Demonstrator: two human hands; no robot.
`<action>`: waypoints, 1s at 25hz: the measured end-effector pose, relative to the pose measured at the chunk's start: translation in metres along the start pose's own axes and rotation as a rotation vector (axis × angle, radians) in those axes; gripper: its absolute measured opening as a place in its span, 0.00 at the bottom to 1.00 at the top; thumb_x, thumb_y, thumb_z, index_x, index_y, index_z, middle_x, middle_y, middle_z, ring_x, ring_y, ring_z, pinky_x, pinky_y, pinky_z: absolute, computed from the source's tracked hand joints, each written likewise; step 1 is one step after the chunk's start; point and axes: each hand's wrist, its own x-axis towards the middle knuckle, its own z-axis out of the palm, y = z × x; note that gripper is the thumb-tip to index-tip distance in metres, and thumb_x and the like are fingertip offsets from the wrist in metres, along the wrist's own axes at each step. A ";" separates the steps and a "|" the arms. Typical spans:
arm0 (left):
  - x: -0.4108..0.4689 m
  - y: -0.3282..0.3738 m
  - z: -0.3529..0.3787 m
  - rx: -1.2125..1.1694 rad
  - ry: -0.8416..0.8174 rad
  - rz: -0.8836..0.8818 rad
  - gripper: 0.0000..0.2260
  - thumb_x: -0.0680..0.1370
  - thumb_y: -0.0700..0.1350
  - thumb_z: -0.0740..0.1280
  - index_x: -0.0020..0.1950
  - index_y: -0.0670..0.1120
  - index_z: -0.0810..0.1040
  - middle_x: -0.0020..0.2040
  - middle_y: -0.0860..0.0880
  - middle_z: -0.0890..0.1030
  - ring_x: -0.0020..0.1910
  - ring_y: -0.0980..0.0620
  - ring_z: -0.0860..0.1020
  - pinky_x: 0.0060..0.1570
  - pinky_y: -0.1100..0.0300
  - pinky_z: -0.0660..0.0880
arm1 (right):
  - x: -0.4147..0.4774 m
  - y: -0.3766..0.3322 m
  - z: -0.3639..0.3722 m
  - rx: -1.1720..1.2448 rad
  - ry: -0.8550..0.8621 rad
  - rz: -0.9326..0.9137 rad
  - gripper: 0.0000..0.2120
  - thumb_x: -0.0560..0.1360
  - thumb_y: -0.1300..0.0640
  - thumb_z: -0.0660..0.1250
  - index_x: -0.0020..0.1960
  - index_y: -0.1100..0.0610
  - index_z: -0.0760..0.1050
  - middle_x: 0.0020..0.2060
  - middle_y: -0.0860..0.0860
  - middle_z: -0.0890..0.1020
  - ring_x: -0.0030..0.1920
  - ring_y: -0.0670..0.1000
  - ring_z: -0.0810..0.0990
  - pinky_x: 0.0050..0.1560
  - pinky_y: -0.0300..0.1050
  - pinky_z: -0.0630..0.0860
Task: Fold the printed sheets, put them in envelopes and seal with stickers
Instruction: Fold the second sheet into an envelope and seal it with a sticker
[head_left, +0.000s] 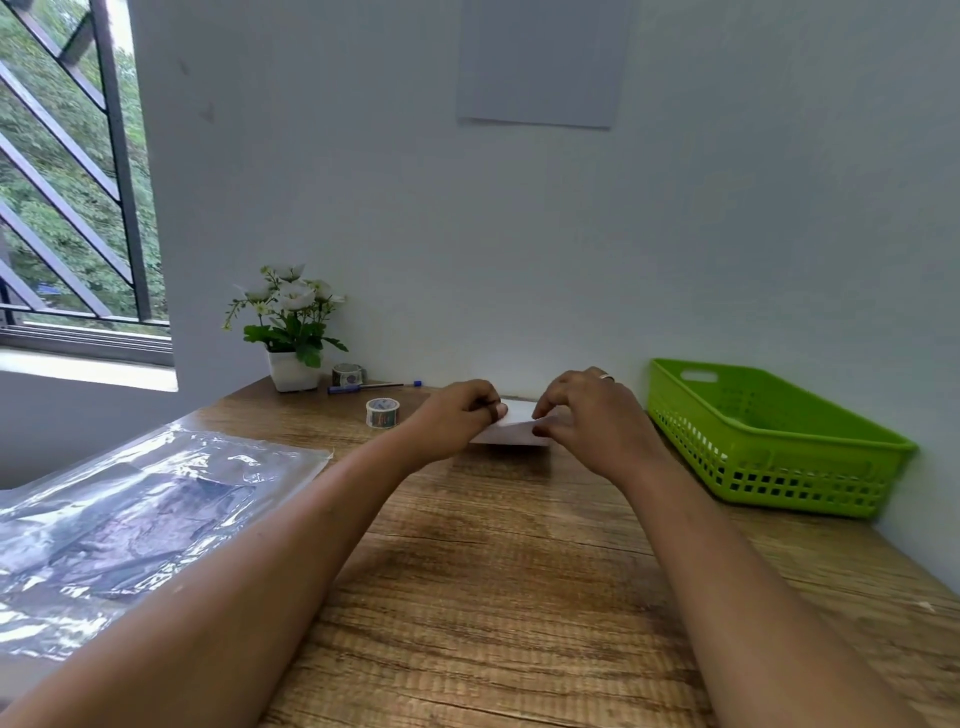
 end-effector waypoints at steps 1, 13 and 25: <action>0.000 0.000 0.000 0.007 0.001 0.008 0.06 0.80 0.47 0.61 0.47 0.45 0.74 0.39 0.52 0.73 0.42 0.53 0.71 0.40 0.62 0.67 | 0.000 0.001 0.000 -0.014 0.007 -0.004 0.06 0.73 0.49 0.69 0.47 0.48 0.82 0.51 0.46 0.82 0.54 0.50 0.75 0.53 0.48 0.73; 0.003 -0.007 -0.008 0.568 0.266 0.441 0.11 0.79 0.43 0.62 0.58 0.47 0.80 0.50 0.48 0.84 0.50 0.48 0.79 0.55 0.54 0.72 | 0.003 0.002 -0.011 -0.076 0.264 -0.012 0.07 0.75 0.47 0.65 0.44 0.47 0.81 0.39 0.45 0.84 0.45 0.50 0.79 0.48 0.46 0.69; -0.001 0.004 -0.009 0.355 0.264 0.436 0.10 0.78 0.46 0.64 0.55 0.45 0.82 0.49 0.49 0.85 0.47 0.51 0.81 0.50 0.55 0.76 | 0.003 -0.010 -0.005 0.013 0.162 -0.064 0.09 0.76 0.51 0.65 0.54 0.47 0.82 0.46 0.47 0.85 0.50 0.51 0.78 0.50 0.46 0.71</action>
